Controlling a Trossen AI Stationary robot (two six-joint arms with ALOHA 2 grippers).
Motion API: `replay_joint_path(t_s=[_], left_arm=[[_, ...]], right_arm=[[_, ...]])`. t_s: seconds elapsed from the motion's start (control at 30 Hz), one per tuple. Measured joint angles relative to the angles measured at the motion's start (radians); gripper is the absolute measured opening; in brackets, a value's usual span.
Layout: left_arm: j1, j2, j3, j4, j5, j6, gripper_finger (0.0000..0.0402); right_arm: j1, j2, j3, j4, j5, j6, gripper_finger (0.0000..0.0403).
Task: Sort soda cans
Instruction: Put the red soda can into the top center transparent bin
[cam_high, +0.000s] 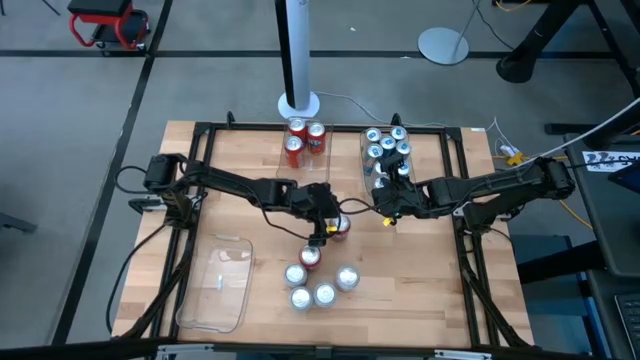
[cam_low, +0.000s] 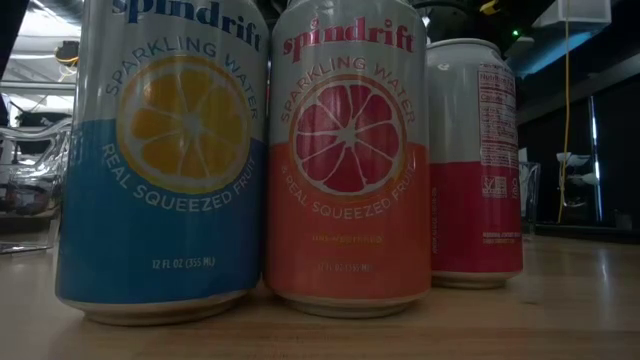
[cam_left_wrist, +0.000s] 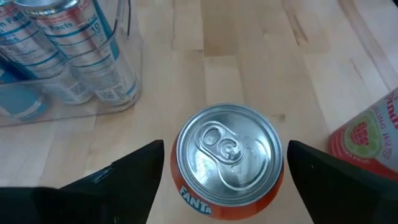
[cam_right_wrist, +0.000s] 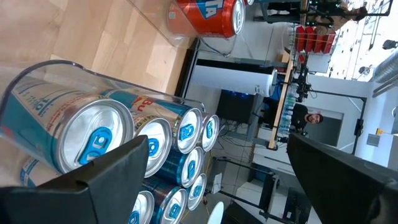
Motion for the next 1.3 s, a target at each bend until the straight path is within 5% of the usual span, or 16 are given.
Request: replay_joint_path(t_s=[1.3], left_arm=[[-0.005, 0.087, 0.000, 0.100, -0.023, 0.018, 0.0324]], right_arm=[[0.000, 0.006, 0.000, 0.006, 0.000, 0.000, 0.0380]])
